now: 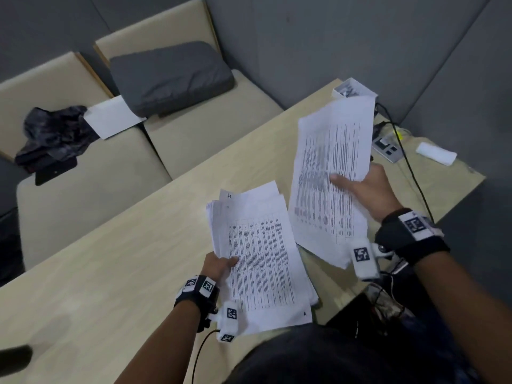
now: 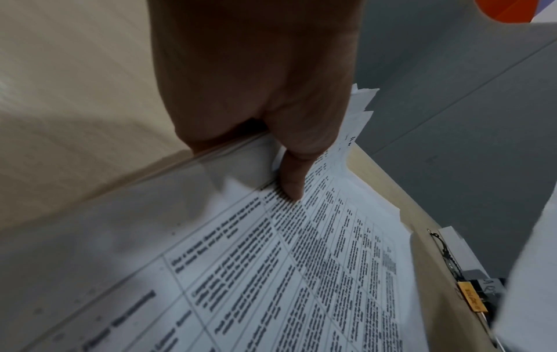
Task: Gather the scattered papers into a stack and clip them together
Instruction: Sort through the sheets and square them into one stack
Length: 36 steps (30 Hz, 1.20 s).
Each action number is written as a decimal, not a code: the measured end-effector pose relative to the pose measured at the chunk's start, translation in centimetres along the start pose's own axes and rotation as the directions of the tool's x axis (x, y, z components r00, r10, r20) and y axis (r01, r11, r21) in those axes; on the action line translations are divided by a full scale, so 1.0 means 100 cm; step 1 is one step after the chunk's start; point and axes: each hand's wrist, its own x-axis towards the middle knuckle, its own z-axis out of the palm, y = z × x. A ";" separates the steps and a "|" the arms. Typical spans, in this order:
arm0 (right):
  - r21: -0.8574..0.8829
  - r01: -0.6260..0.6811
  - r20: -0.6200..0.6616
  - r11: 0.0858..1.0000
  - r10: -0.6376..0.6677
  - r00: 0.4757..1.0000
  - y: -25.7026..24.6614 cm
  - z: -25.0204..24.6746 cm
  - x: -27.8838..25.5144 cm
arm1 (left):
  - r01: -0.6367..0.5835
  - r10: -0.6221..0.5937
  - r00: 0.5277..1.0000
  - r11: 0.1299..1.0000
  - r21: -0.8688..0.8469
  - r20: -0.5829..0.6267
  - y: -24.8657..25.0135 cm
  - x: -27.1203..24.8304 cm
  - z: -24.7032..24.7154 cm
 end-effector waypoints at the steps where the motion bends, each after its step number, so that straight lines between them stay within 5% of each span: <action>1: 0.102 0.006 0.056 0.995 -0.012 0.998 -0.007 -0.003 0.002 | 0.002 -0.002 1.000 1.000 -0.009 -0.002 0.001 0.000 0.000; 5: 0.227 -0.068 0.143 0.972 0.036 0.989 0.003 -0.004 0.009 | 0.021 -0.021 1.000 1.000 -0.015 -0.007 0.005 0.002 0.001; 13: -0.234 -0.294 0.228 0.927 0.346 0.910 0.119 0.059 -0.013 | 0.102 -0.013 0.978 0.901 -0.422 0.210 0.010 0.005 0.005; 16: -0.332 -0.306 0.282 0.893 0.403 0.871 0.140 0.091 -0.027 | 0.068 0.000 0.982 0.934 -0.350 0.191 0.016 -0.007 0.012; 20: -0.479 -0.250 0.266 0.841 0.411 0.872 0.149 0.111 -0.039 | -0.100 0.101 0.992 0.995 -0.022 0.077 0.018 -0.024 0.022; 24: -0.193 -0.365 0.247 0.911 0.405 0.880 0.131 0.081 -0.024 | -0.254 0.267 0.961 0.957 -0.141 0.080 0.040 -0.040 0.011; 30: 0.080 -0.273 0.380 0.959 0.224 0.897 0.042 0.033 0.000 | -0.499 0.557 0.827 0.791 -0.352 0.079 0.109 -0.067 -0.031; 36: 0.252 -0.117 0.154 0.961 0.080 0.985 -0.017 0.038 0.003 | -0.585 0.680 0.733 0.637 -0.501 0.009 0.163 -0.095 -0.042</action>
